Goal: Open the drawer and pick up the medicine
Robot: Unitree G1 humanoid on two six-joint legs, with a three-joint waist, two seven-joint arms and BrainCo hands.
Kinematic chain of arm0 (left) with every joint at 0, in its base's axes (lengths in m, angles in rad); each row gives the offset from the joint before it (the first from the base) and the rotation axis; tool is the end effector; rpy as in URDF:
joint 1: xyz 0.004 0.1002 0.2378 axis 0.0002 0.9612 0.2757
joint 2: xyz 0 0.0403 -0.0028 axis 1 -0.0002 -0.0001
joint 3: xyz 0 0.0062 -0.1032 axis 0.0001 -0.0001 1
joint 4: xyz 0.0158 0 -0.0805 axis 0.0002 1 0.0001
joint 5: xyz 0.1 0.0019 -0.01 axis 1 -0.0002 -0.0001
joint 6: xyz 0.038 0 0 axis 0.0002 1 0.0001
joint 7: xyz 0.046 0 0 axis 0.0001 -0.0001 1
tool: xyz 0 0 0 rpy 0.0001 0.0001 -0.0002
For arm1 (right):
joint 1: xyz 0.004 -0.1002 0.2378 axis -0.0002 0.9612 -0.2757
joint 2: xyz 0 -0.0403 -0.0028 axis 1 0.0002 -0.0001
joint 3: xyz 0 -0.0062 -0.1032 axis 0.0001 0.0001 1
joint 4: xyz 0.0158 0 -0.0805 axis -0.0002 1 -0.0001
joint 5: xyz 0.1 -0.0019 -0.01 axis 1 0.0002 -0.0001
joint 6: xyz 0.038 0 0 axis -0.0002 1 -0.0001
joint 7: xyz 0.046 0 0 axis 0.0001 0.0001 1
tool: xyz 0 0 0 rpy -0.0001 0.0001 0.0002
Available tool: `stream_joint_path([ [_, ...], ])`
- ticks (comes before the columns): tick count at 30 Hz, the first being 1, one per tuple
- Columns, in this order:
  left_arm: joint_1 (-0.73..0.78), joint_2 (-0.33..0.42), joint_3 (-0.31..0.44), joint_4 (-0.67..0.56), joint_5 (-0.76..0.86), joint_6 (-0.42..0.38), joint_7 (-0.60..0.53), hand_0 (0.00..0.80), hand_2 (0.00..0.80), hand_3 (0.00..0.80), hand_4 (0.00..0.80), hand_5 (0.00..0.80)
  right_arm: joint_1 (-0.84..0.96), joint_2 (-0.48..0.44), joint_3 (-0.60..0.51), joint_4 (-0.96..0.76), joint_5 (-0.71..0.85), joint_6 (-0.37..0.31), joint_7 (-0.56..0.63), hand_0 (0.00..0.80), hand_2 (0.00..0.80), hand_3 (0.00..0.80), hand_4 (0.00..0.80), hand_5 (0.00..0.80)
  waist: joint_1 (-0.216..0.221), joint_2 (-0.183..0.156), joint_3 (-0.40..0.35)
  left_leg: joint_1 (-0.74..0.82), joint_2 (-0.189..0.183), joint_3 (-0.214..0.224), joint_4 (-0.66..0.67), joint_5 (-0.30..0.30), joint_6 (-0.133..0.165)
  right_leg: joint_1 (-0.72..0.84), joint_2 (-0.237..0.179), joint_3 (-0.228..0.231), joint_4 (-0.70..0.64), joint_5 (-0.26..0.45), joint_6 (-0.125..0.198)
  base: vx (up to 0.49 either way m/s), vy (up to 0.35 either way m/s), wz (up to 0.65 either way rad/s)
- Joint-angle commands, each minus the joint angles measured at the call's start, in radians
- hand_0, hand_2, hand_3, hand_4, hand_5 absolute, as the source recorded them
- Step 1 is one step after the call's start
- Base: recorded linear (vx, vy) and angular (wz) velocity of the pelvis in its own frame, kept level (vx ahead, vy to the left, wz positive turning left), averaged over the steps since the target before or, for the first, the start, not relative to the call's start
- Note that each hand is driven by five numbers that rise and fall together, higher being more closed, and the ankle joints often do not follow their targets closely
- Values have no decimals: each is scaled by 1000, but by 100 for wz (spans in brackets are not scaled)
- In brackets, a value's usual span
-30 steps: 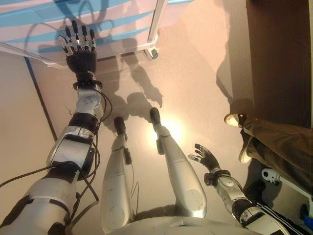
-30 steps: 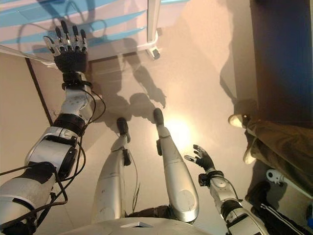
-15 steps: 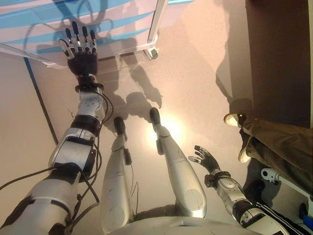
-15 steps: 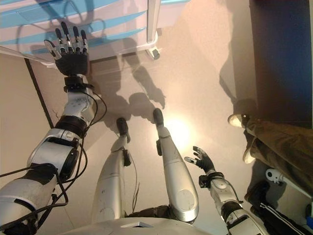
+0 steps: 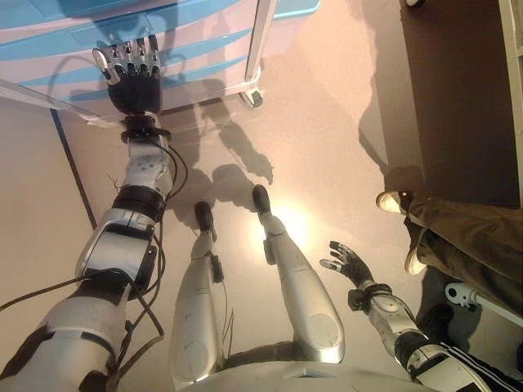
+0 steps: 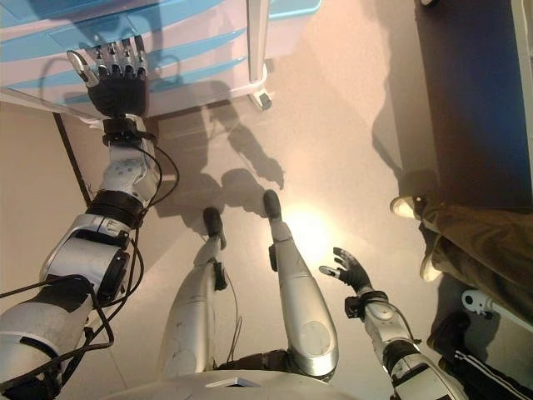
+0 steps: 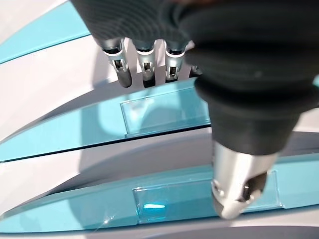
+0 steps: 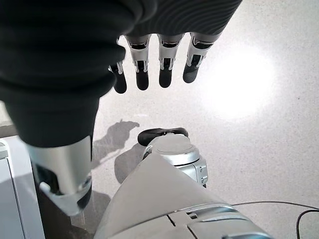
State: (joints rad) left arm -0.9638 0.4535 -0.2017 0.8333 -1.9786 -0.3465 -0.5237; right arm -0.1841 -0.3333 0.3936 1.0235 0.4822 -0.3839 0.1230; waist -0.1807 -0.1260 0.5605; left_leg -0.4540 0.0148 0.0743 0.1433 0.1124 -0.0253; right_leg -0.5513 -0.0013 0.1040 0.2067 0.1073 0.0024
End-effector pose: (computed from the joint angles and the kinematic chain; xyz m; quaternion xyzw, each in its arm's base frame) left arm 0.3538 0.2131 0.1775 -0.5911 -0.3219 -0.1274 0.7285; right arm 0.1756 -0.2161 -0.0662 -0.0283 0.2519 0.0529 0.9659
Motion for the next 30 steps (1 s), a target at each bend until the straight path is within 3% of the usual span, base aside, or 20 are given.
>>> stream_joint_path([
  [1, -385, 137, -23, -186, 115, -32, -179, 420, 420, 420, 420, 420, 40, -66, 3, -1, 14, -18, 5, 0, 0, 0, 0, 0, -20, 76, -74, -12, -28, -29, 18, -65, 23, 30, 31, -40, 8, -50, -33, 0, 0, 0],
  [2, -386, 136, -24, -185, 112, -33, -195, 800, 800, 800, 800, 800, 39, -65, 3, 0, 13, -18, 5, 0, 0, 0, 0, 0, -20, 76, -74, -11, -28, -29, 16, -64, 23, 32, 31, -40, 6, -49, -33, 0, 0, 0],
  [10, -359, 97, -46, -267, 106, 8, -358, 800, 800, 800, 800, 800, 28, -61, 16, 2, 4, -10, 9, 0, 0, 0, 0, 0, -10, 67, -79, -10, -31, -29, 25, -69, 25, 38, 29, -42, 7, -50, -35, -25, -6, -1],
  [17, -234, 35, -18, -336, 108, 62, -426, 800, 800, 800, 800, 800, 9, -60, 15, -28, -32, 0, -9, 0, 0, 0, 0, 0, 12, 70, -65, -48, -38, -20, 153, -124, 28, 16, 6, -78, 106, -101, -42, -115, 20, 0],
  [23, 102, -93, 77, -435, 177, 171, -471, 800, 800, 800, 800, 800, 26, -51, -26, -47, -118, 10, -23, 0, 0, 0, 0, 0, 60, 92, -74, -37, -53, -22, 295, -206, 43, 40, -17, -120, 253, -193, -61, -112, 44, -1],
  [27, 428, -219, 115, -482, 285, 345, -548, 800, 800, 800, 800, 800, 52, -32, -69, -37, -177, 24, -17, 0, 0, 0, 0, 0, 122, 106, -104, -2, -75, -47, 358, -241, 58, 91, -48, -160, 351, -249, -70, -47, -4, 17],
  [30, 597, -274, 89, -460, 340, 447, -610, 800, 800, 800, 800, 800, 68, -20, -87, -42, -214, 45, -17, 0, 0, 0, 0, 0, 156, 109, -124, 35, -85, -61, 394, -269, 69, 143, -67, -184, 392, -279, -73, -13, -66, 34],
])
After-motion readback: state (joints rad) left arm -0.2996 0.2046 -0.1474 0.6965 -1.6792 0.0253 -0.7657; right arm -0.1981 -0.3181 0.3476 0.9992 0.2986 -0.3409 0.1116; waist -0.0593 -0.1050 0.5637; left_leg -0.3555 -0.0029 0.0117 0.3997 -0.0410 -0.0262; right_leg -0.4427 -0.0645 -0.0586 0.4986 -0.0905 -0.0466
